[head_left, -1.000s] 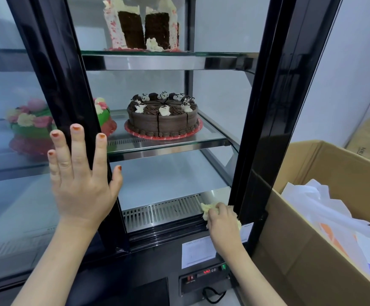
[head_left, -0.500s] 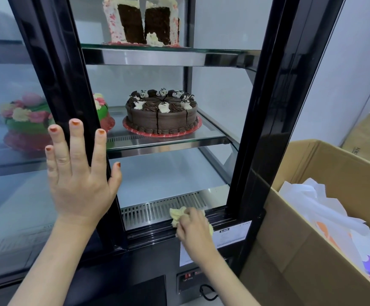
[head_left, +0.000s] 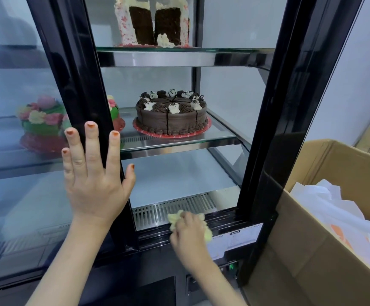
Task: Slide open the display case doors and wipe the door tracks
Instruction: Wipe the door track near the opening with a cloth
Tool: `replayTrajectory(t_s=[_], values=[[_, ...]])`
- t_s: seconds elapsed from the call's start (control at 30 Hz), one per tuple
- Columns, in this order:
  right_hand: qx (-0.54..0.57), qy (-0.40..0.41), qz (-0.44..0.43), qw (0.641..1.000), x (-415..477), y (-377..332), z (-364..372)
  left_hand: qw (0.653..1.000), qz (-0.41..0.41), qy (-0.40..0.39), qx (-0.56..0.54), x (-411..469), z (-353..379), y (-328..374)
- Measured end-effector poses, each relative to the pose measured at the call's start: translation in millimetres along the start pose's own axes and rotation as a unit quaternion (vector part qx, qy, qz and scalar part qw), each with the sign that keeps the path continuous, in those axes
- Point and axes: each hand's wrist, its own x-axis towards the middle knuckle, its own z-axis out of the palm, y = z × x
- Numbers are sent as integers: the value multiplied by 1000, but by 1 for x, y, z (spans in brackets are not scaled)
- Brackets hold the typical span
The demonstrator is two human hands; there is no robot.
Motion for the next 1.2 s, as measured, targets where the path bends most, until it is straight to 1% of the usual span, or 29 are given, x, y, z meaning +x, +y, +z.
replayTrajectory(t_s=[0.13,0.2,0.27,0.33,0.4,0.47,0.53,0.6,0.67,0.73,0.77,0.87,0.93,1.07,1.2], values=[[45,-66,-53,995,-7,-53,22,1000,0,1,12,-1,1,0],[71,-76,-73,992,-9,-62,27,1000,1,-1,6,-1,0,0],[95,-86,-95,987,-9,-56,26,1000,-1,-4,0,-1,0,0],[115,-138,-124,976,-5,-42,17,1000,0,-4,1,-1,0,0],[100,-178,-141,969,0,-22,8,1000,1,-4,0,-1,1,0],[85,-181,-117,973,1,2,-1,1000,0,-2,-1,-1,0,0],[68,-147,-82,983,4,27,-11,1000,1,-1,0,0,0,-1],[33,-61,-48,996,13,51,-23,1000,2,0,-2,-1,0,-1],[17,25,16,999,28,71,-34,1000,0,0,0,-1,1,0],[6,69,59,996,36,84,-38,1000,1,-2,5,-1,1,-1],[-11,73,64,995,36,88,-36,1000,3,-2,6,-1,1,-1],[-79,7,44,996,21,98,-30,1000,7,-1,0,-2,0,-2],[-100,-11,40,994,19,103,-26,1000,10,-1,0,-2,0,-2],[-92,5,60,994,19,98,-27,1000,6,-4,-6,-1,0,-2],[-44,33,23,998,9,72,-18,1000,2,-6,-7,-2,0,-1]])
